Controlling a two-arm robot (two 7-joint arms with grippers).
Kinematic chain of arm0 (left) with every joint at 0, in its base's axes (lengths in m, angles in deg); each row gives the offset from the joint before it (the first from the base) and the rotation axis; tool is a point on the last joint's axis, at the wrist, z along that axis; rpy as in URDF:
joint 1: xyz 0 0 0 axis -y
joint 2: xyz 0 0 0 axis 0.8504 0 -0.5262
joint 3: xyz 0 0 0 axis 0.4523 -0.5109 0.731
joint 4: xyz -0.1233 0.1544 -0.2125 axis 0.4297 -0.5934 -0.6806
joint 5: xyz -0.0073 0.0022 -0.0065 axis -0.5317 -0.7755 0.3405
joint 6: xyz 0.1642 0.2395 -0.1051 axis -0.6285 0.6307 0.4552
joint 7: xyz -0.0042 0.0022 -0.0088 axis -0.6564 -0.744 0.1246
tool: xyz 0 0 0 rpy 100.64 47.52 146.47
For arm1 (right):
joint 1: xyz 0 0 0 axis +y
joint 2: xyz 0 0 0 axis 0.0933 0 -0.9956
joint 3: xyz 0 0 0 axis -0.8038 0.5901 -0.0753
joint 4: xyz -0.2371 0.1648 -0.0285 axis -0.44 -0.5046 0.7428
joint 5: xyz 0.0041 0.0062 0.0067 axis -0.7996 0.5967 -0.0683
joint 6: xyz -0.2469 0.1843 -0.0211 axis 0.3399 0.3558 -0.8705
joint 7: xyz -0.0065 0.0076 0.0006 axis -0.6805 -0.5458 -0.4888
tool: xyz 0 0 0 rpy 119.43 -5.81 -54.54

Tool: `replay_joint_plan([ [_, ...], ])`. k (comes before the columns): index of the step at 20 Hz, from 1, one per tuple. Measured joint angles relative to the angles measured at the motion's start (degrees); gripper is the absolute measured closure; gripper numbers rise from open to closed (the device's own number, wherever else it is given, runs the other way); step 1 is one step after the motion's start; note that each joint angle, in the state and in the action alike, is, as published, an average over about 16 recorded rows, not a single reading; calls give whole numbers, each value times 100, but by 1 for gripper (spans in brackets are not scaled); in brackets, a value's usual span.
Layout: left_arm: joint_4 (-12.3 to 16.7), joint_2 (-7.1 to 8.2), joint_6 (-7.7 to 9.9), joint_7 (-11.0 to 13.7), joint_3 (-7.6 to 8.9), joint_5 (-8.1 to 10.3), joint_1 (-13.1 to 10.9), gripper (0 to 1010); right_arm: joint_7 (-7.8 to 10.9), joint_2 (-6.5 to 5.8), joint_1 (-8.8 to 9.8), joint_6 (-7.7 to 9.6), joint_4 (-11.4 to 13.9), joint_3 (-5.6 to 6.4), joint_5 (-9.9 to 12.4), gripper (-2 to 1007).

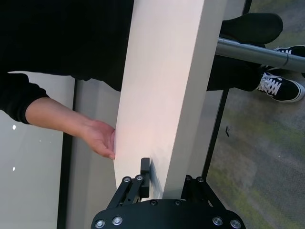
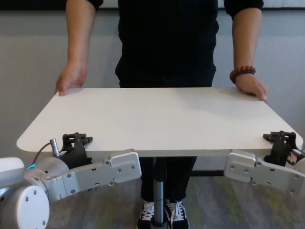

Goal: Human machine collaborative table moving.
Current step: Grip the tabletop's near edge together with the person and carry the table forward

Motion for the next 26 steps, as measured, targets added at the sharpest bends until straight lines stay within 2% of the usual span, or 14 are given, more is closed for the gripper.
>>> replay_joint_plan([
  [8, -265, -53, -121, -52, -57, 37, 127, 692, -109, 92, -149, -128, -304, -33, 83, 776],
  [15, -323, -61, -177, -55, -78, 58, 148, 692, -116, 87, -138, -141, -299, -26, 124, 776],
  [26, -302, -60, -142, -48, -77, 42, 134, 692, -112, 87, -148, -116, -312, -35, 95, 777],
])
